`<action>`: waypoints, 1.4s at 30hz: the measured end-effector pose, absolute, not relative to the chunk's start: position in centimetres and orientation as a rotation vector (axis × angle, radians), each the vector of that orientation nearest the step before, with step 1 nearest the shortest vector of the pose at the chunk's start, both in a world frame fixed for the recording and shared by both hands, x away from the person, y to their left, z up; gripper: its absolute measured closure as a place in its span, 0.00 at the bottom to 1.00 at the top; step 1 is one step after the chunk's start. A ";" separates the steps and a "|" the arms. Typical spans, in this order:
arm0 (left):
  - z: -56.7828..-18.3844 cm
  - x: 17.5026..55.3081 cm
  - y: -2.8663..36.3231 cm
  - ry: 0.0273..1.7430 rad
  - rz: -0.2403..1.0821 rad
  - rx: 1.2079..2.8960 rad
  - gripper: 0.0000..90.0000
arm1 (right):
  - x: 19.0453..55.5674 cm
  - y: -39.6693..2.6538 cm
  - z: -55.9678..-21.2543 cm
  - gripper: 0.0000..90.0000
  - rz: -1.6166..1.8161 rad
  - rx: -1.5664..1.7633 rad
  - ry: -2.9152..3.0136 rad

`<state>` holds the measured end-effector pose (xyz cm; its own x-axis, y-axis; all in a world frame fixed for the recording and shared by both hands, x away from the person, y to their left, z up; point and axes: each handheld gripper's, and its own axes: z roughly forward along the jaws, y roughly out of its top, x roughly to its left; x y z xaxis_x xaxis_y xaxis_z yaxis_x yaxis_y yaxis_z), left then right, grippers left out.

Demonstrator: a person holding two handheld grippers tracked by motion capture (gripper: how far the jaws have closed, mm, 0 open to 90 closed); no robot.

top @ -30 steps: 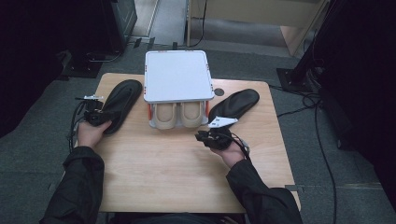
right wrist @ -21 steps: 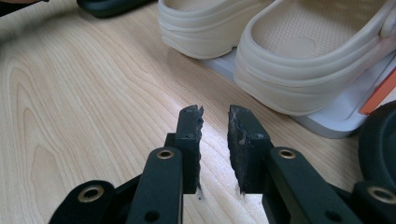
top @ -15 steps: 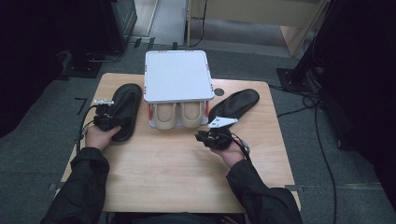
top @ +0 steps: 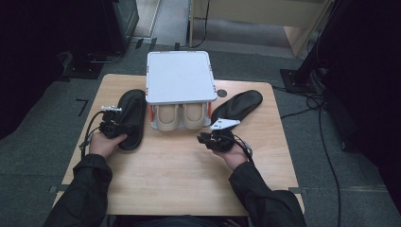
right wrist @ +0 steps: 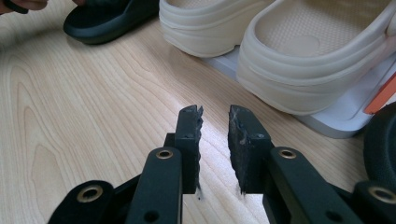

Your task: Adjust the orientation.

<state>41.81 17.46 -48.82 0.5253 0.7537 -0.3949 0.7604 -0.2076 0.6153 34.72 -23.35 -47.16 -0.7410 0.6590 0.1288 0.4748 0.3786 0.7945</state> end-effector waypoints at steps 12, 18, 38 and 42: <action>-46.0 43.0 19.7 1.217 0.098 1.923 0.74 | 34.8 -23.5 -47.1 0.80 1.313 1.021 2.425; -45.7 44.5 21.1 1.262 0.142 1.891 0.65 | 34.7 -23.6 -47.1 0.79 1.322 1.034 2.428; -48.4 48.5 20.7 1.306 0.082 1.933 0.66 | 33.5 -25.7 -47.1 0.77 1.333 1.095 2.351; -48.7 48.5 20.9 1.322 0.065 1.915 0.72 | 33.6 -25.8 -47.1 0.77 1.332 1.093 2.345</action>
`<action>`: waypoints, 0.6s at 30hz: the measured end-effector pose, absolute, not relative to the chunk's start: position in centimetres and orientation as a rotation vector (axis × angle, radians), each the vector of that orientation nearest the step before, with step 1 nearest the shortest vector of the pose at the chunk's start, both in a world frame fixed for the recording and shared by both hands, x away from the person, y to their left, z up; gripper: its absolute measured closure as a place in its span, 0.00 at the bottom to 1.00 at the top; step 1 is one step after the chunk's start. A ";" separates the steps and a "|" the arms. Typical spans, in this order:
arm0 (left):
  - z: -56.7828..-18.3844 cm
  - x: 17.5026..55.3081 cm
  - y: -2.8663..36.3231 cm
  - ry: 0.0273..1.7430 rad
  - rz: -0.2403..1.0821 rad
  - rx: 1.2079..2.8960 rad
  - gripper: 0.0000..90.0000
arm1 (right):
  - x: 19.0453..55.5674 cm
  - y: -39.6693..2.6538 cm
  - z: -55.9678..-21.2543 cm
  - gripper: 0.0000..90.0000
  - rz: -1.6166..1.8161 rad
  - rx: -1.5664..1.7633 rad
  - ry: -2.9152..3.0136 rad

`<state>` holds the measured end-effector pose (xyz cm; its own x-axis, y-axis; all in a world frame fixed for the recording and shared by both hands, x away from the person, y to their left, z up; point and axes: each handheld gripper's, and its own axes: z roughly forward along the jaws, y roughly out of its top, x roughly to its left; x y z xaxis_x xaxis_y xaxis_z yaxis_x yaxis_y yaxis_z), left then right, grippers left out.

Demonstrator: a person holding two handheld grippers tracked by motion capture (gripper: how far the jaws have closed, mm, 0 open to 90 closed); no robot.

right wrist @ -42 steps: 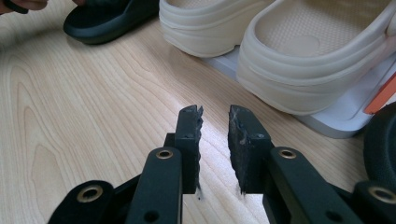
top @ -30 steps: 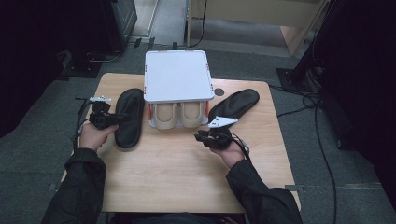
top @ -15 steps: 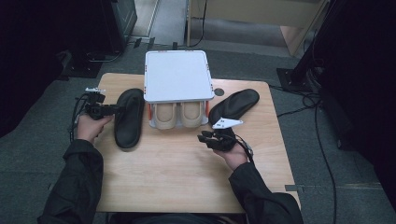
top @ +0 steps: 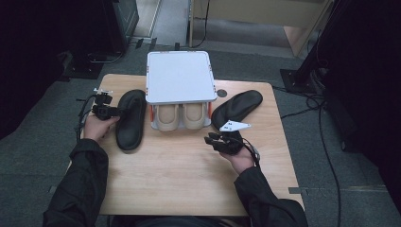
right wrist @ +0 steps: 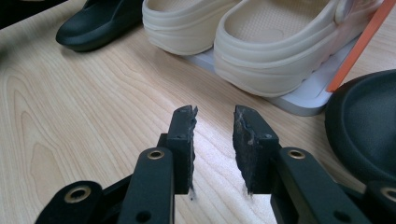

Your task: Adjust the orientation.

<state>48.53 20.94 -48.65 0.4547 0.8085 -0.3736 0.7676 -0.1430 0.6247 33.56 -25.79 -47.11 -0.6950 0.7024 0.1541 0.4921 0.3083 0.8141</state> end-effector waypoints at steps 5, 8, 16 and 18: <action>-48.6 48.5 21.0 1.332 0.059 1.904 0.74 | 33.5 -25.7 -47.1 0.77 1.326 1.090 2.348; -48.3 48.4 21.0 1.341 0.056 1.899 0.75 | 33.6 -25.8 -47.1 0.77 1.323 1.085 2.342; -47.5 48.1 21.1 1.348 0.060 1.882 0.75 | 33.6 -25.8 -47.0 0.77 1.326 1.083 2.340; -47.3 48.0 21.2 1.351 0.055 1.878 0.75 | 33.6 -25.8 -47.0 0.77 1.327 1.082 2.339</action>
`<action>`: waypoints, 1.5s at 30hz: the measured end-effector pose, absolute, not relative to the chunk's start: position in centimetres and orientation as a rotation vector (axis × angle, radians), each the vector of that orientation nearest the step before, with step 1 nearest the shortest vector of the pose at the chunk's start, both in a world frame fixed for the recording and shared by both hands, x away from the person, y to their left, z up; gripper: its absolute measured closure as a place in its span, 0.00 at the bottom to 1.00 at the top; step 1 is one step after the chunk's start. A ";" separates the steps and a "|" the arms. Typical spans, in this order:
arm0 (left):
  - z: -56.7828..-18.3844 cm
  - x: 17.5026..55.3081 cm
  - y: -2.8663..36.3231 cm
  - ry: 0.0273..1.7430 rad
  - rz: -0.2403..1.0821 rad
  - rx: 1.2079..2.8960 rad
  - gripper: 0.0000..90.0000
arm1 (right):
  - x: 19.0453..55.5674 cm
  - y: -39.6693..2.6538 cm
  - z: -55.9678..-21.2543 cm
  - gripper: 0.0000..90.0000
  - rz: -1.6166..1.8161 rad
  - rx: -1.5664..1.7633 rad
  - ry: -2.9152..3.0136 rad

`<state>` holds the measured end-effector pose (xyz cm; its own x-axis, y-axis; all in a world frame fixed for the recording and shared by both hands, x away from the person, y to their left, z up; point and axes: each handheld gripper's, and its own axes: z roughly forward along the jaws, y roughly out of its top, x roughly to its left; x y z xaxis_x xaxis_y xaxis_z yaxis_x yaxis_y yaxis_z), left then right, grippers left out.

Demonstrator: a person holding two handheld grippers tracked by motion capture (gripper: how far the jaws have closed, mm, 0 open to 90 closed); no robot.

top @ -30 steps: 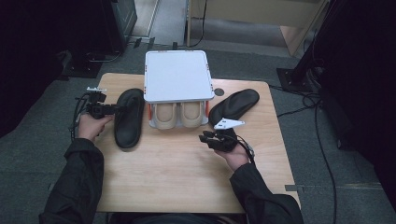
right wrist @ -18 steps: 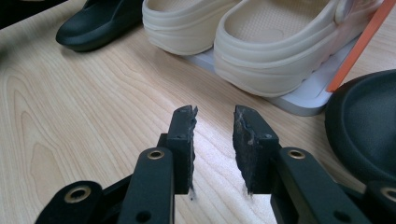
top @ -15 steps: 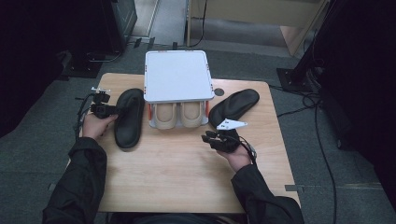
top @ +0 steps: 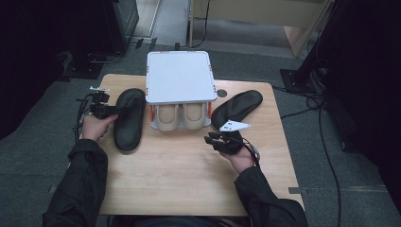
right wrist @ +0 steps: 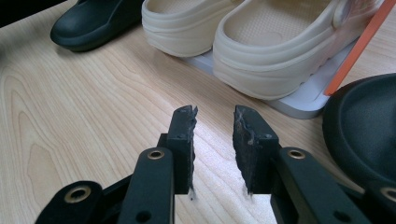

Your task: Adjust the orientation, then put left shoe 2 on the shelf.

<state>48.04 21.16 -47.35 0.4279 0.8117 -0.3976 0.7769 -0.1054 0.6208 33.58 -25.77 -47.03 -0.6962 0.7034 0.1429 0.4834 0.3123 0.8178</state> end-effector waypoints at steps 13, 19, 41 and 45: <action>-45.9 47.3 22.0 1.375 0.057 1.829 0.75 | 33.6 -25.7 -47.0 0.77 1.326 1.076 2.342; -45.1 46.8 22.4 1.379 0.063 1.817 0.75 | 33.8 -25.6 -47.0 0.77 1.332 1.078 2.344; -39.9 46.4 22.9 1.404 0.081 1.761 0.75 | 34.3 -25.7 -46.8 0.77 1.354 1.082 2.332; -38.6 46.6 22.8 1.399 0.087 1.751 0.75 | 34.4 -25.8 -46.8 0.77 1.353 1.079 2.329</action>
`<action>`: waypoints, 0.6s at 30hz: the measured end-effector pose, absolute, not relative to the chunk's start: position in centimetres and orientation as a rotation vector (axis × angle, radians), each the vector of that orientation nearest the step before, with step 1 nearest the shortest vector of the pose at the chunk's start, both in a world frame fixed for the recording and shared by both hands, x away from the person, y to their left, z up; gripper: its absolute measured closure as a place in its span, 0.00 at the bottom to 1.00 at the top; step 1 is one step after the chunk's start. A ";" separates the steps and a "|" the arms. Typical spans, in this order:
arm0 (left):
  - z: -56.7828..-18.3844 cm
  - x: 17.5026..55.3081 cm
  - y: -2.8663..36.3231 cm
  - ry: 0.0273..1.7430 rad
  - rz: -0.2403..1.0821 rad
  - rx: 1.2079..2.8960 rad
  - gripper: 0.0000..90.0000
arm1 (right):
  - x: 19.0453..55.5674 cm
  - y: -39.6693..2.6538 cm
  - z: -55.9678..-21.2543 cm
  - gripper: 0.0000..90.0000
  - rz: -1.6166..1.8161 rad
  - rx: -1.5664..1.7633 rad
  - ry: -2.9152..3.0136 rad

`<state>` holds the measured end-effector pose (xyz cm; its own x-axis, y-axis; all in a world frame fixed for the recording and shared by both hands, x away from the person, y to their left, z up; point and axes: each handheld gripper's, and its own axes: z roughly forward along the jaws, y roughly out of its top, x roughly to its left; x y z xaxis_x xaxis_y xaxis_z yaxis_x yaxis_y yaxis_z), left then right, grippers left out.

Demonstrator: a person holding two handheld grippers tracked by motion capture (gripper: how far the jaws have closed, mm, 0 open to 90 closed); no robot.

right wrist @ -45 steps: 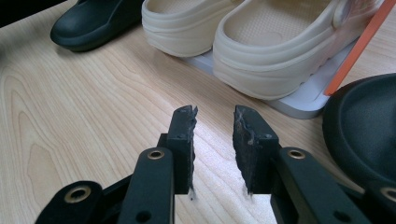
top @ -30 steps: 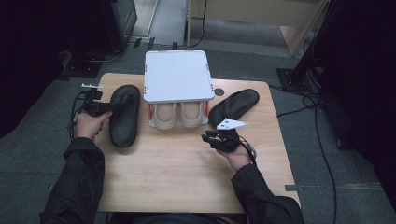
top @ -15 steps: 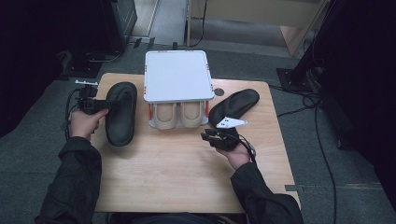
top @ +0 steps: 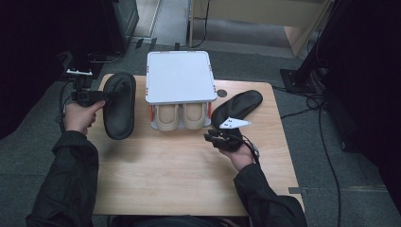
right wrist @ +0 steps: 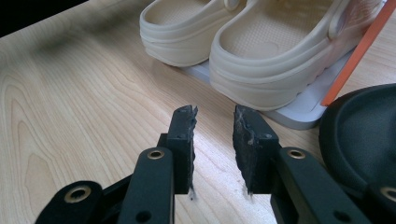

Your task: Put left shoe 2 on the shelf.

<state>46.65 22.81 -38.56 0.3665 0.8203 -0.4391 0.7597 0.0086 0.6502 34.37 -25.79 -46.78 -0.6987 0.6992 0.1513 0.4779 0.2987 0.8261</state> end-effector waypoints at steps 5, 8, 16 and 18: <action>-37.0 47.1 22.6 1.397 0.105 1.749 0.75 | 34.4 -25.7 -46.8 0.77 1.349 1.085 2.333; -36.0 47.3 22.4 1.390 0.118 1.740 0.75 | 34.4 -25.7 -46.8 0.77 1.349 1.084 2.334; -33.5 47.7 21.5 1.375 0.153 1.768 0.75 | 34.6 -25.5 -46.8 0.77 1.359 1.073 2.337; -32.8 47.8 21.3 1.372 0.166 1.774 0.75 | 34.7 -25.4 -46.8 0.77 1.357 1.068 2.342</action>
